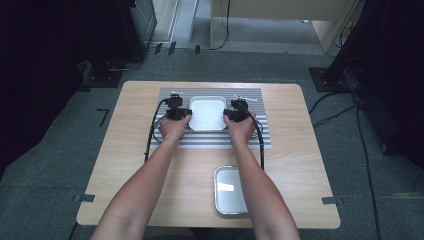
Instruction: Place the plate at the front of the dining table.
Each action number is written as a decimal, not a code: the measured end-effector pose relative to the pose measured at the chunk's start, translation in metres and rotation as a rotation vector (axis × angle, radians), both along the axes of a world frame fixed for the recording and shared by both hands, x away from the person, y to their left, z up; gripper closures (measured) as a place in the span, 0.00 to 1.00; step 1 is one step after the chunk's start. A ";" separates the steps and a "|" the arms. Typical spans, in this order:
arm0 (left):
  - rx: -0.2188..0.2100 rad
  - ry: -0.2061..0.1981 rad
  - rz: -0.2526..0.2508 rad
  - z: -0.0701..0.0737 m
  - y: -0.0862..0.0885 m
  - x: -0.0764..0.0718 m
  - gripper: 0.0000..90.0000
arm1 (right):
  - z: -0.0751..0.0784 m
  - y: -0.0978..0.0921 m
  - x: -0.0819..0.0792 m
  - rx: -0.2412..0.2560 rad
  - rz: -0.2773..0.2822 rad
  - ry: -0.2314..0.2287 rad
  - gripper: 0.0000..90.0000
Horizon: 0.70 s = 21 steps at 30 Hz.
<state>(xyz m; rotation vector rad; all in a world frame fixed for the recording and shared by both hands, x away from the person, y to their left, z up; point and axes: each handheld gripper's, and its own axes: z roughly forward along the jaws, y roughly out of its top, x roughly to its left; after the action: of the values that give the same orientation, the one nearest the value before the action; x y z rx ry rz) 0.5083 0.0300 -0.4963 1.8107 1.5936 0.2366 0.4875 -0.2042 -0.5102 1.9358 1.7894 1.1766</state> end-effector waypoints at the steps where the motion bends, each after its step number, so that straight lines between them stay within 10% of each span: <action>1: 0.003 0.003 0.000 0.000 0.000 0.000 0.94 | -0.001 0.000 0.001 0.000 -0.002 -0.007 0.95; 21: 0.019 0.026 0.026 -0.002 0.000 0.007 0.88 | -0.011 0.006 0.006 0.003 -0.024 -0.032 0.92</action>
<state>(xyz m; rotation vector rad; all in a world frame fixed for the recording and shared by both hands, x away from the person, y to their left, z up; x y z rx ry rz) 0.5150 0.0296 -0.4981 1.8151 1.6393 0.2417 0.4932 -0.1978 -0.5211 1.9243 1.7444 1.1964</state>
